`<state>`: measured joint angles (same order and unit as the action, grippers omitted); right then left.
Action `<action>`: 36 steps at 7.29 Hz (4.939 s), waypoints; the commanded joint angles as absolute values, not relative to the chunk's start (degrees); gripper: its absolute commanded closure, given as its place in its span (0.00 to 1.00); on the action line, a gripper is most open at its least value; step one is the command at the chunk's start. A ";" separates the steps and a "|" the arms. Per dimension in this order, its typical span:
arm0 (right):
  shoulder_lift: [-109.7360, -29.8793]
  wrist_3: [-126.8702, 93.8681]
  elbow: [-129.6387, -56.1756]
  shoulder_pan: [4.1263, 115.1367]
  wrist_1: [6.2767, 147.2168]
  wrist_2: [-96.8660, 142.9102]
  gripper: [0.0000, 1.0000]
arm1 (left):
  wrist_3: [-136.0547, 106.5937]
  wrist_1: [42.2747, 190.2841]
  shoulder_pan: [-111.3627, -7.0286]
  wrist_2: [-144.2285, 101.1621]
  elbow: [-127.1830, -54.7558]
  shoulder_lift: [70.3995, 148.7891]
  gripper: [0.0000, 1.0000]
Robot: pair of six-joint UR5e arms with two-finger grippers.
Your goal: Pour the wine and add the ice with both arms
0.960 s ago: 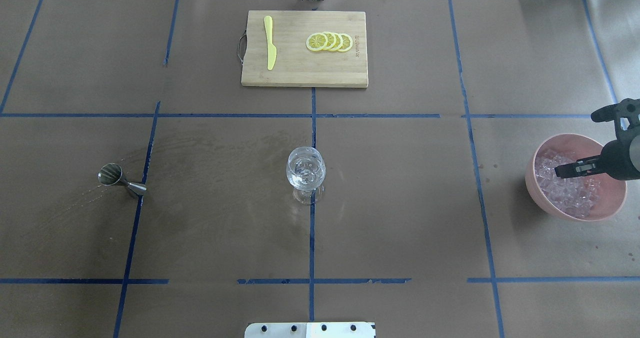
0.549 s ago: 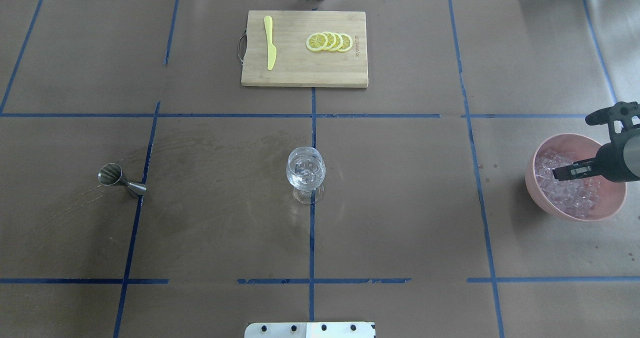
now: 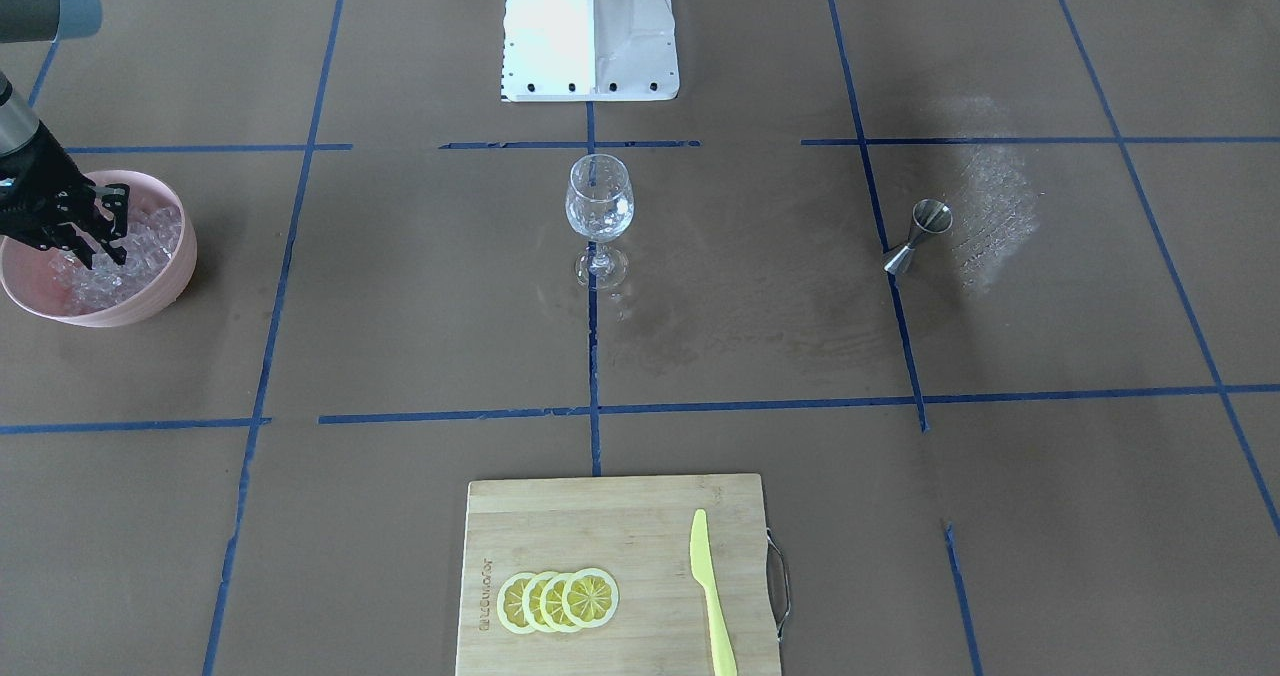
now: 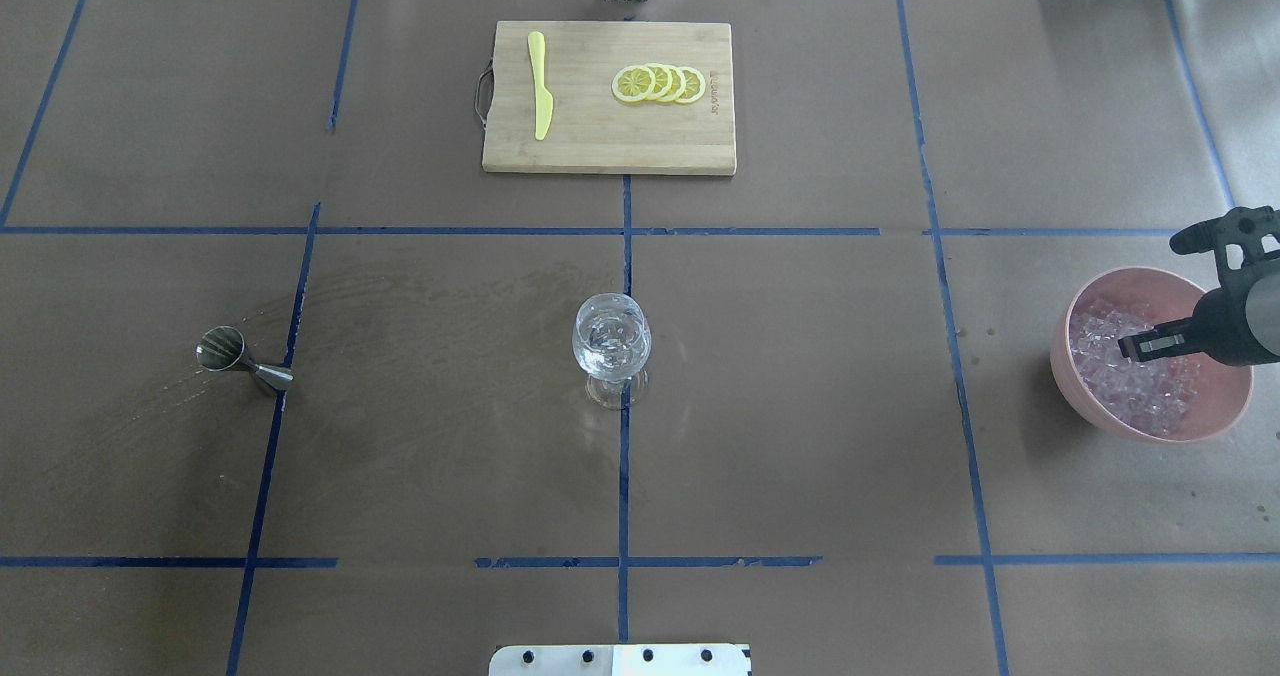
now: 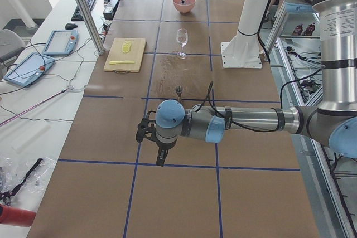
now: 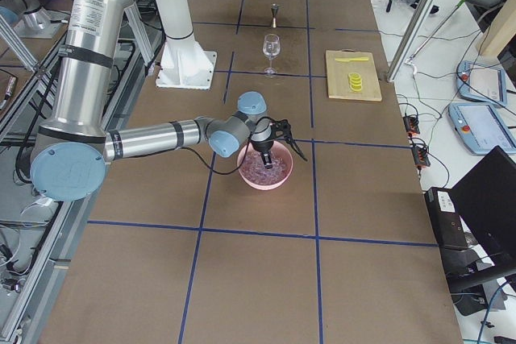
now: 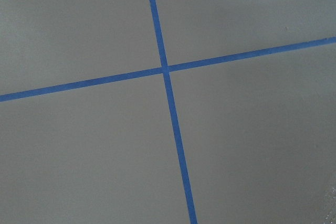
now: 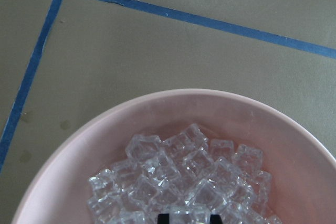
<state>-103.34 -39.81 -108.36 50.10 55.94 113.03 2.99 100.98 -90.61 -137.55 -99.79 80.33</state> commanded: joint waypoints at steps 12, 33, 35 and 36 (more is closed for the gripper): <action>-52.41 -63.25 -118.75 34.95 103.78 104.48 1.00 | 2.99 100.99 -90.62 -137.99 -100.81 80.42 0.00; -42.16 -57.27 -109.93 32.30 111.01 100.94 0.00 | 3.08 100.99 -90.62 -138.08 -100.37 80.42 0.00; -49.80 -45.67 -113.64 42.31 110.74 110.52 0.00 | 3.16 100.99 -90.79 -137.81 -100.20 79.72 0.00; -53.40 -37.96 -113.56 47.67 110.39 113.96 0.00 | 3.25 100.90 -90.70 -137.38 -100.54 79.72 0.00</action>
